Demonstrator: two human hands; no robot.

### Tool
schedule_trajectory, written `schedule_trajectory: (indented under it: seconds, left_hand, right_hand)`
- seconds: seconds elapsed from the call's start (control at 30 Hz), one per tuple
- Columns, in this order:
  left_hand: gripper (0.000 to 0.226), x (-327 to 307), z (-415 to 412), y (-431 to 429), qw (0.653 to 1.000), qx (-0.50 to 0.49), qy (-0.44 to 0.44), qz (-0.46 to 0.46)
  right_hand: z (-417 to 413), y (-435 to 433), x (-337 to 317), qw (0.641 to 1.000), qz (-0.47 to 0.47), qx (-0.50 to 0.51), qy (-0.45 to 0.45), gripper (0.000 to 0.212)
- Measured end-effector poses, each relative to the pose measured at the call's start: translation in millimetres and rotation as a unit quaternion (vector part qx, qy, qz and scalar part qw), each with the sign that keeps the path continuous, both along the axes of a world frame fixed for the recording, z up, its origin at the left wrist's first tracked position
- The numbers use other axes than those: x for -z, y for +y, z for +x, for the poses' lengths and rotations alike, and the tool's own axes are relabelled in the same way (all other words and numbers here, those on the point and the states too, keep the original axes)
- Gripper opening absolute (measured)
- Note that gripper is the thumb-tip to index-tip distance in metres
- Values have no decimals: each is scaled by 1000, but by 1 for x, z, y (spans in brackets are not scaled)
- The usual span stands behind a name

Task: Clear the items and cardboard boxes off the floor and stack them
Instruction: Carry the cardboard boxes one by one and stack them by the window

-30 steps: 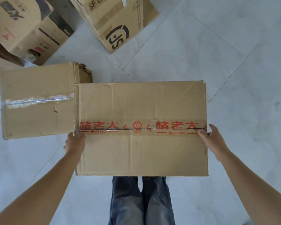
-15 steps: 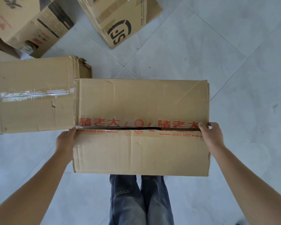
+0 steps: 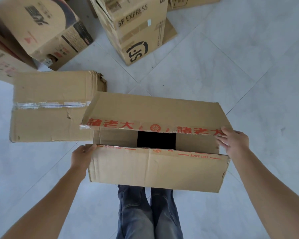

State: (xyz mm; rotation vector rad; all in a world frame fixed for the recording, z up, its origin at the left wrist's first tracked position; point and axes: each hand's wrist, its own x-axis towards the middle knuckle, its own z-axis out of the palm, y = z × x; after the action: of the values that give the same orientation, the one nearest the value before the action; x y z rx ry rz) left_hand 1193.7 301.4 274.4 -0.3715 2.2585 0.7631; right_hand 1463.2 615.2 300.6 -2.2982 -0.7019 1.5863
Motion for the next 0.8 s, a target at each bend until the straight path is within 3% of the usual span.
schedule_trajectory:
  seconds: [0.03,0.1,0.13,0.27,0.33,0.43,0.53,0.63,0.7,0.8]
  left_hand:
    - [26,-8,2,0,1000,-1,1,-2]
    - [26,-25,7,-5,1000,1,-1,-5]
    - [23,-36,9,-8,1000,2,1,-4]
    - [18,-81,14,-20,999,-19,43,2]
    - [17,-109,15,-25,997,-51,56,12]
    - [19,-146,21,-47,993,-91,70,18]
    - [29,-182,27,-76,985,-140,95,34]
    - [15,-215,40,-114,966,-219,119,70]
    - [24,-236,53,-137,951,-266,136,84]
    - [34,-265,71,-171,924,-330,165,104]
  right_hand:
    - [-6,3,-15,999,4,31,38,9]
    - [-8,9,-46,992,-7,68,105,41]
    - [-7,11,-59,992,-7,61,110,45]
    - [-7,7,-109,1000,10,10,2,19]
    - [-16,3,-129,999,31,-21,-3,11]
    - [-35,-14,-160,995,68,-74,25,29]
    - [-60,-33,-185,986,78,-131,61,18]
    - [-84,-54,-208,970,95,-205,87,25]
    - [-101,-70,-230,959,113,-238,107,16]
    - [-131,-89,-264,940,143,-279,135,23]
